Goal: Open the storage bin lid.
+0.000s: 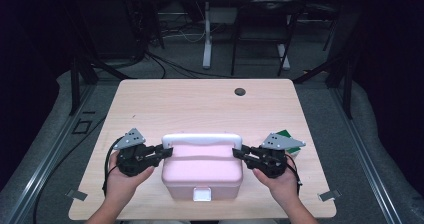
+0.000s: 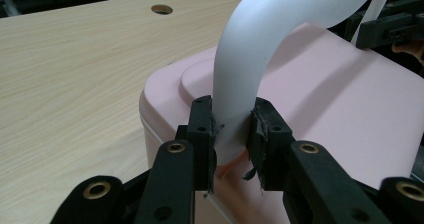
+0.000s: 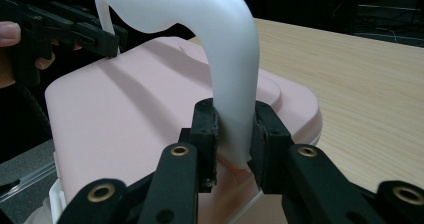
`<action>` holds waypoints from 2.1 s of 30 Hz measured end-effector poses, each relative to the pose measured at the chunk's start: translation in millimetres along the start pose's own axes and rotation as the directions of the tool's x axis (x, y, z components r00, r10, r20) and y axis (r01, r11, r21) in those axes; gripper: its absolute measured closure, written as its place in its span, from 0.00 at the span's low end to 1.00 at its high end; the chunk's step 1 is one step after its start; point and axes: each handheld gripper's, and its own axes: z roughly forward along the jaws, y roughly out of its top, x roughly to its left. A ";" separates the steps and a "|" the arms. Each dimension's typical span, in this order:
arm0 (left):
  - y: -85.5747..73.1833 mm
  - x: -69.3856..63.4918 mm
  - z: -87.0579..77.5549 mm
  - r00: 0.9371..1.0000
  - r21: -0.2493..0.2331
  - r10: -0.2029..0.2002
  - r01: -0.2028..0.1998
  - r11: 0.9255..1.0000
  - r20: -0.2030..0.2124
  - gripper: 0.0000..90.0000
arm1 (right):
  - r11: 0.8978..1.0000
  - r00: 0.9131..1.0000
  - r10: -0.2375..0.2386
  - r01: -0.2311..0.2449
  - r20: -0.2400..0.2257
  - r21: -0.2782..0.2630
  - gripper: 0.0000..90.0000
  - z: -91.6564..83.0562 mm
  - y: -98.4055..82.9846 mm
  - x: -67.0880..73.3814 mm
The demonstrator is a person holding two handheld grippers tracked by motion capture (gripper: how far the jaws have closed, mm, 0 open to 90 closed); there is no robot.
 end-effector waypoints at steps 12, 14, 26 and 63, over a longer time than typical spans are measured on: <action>9.7 -0.4 -2.9 1.000 -0.002 0.003 -0.003 1.000 -0.001 0.82 | 1.000 1.000 0.012 -0.012 -0.009 0.007 0.83 -1.7 7.5 -1.0; 12.9 -0.5 -3.8 1.000 -0.001 0.006 -0.006 1.000 -0.002 0.82 | 1.000 1.000 0.008 -0.008 -0.013 0.010 0.83 -3.4 11.8 -1.7; 28.1 4.8 -5.6 1.000 -0.006 -0.007 0.007 1.000 0.012 0.82 | 1.000 1.000 0.015 -0.014 -0.019 0.008 0.83 -6.6 26.4 -3.4; -14.6 8.2 -39.4 0.999 -0.007 -0.034 0.034 0.999 0.018 0.98 | 0.998 0.998 0.068 -0.067 -0.020 0.014 0.83 -5.1 38.8 -8.7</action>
